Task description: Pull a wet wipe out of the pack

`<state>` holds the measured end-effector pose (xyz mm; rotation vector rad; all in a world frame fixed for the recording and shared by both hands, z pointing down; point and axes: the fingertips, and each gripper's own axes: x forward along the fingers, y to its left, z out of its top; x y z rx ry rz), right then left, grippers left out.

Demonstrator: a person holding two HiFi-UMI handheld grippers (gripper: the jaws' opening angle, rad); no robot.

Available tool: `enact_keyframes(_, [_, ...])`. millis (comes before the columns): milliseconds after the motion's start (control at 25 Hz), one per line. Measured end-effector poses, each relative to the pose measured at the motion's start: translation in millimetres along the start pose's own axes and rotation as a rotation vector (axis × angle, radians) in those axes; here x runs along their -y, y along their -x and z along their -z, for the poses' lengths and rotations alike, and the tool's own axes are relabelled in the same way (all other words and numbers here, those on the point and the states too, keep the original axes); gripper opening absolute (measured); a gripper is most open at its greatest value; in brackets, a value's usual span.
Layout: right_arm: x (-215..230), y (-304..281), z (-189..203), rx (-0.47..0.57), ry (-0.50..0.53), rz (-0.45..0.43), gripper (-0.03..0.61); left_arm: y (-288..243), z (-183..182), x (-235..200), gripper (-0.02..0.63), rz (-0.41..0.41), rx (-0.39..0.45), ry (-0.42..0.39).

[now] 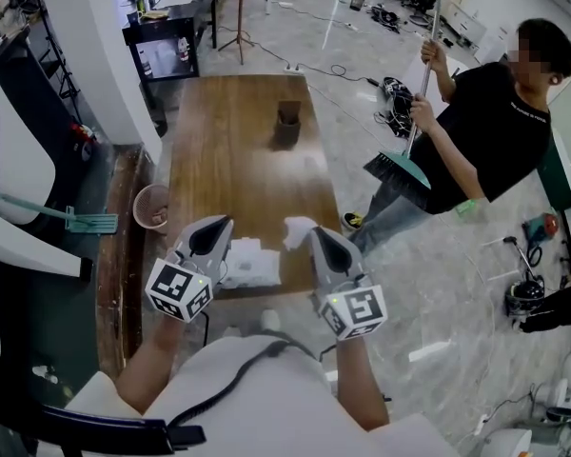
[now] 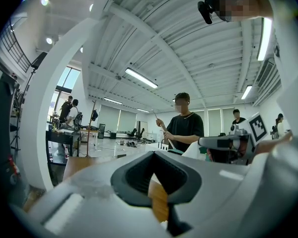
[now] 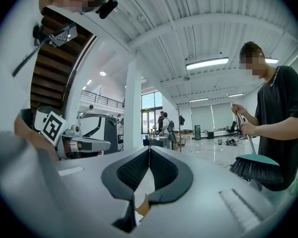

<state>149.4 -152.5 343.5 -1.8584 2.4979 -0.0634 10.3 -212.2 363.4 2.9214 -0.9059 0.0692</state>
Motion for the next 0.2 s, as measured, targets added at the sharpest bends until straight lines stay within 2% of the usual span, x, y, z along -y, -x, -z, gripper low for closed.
enact_keyframes(200, [-0.4, -2.0, 1.0, 0.002, 0.0, -0.009, 0.011, 0.3, 1.5, -1.9, 0.005, -0.009, -0.002, 0.003])
